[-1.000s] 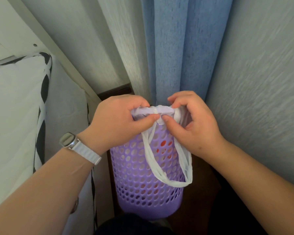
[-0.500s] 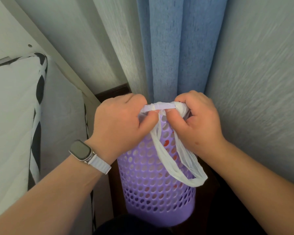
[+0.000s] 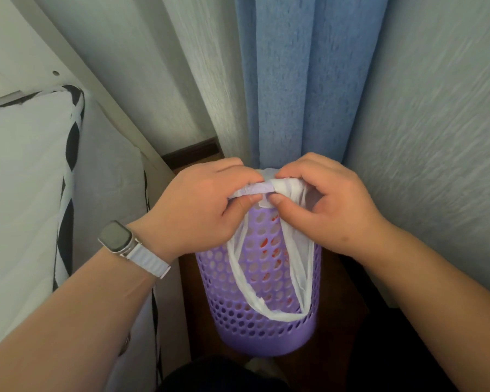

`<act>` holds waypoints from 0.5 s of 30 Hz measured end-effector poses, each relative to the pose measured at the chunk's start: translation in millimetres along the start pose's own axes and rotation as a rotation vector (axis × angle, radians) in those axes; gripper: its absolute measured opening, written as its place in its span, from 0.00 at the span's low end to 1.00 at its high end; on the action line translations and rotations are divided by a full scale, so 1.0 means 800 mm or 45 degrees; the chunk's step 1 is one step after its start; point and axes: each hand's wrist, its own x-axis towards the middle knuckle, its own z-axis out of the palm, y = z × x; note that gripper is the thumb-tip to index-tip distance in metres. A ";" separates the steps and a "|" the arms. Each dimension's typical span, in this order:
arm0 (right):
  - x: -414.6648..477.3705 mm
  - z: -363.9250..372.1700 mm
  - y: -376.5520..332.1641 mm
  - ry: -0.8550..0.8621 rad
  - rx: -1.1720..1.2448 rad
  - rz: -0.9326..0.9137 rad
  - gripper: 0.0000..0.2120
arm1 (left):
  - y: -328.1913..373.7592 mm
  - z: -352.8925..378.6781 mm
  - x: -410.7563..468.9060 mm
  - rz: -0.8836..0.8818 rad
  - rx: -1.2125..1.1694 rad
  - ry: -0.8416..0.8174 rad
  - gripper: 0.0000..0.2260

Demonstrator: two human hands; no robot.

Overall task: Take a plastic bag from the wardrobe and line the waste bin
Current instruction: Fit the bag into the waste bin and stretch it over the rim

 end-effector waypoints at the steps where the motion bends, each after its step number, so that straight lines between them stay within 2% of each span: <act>1: 0.002 -0.004 0.003 -0.024 -0.009 -0.006 0.10 | 0.000 0.001 0.000 -0.001 0.034 0.004 0.11; 5: 0.006 -0.014 0.012 -0.056 -0.040 -0.006 0.13 | -0.001 0.000 0.000 -0.034 0.126 0.102 0.12; 9: 0.007 -0.013 0.013 0.050 0.003 0.043 0.14 | 0.000 0.001 -0.002 -0.100 0.108 0.216 0.13; 15: 0.004 -0.006 0.005 0.221 -0.075 0.082 0.13 | 0.005 0.002 -0.001 -0.108 -0.106 0.179 0.12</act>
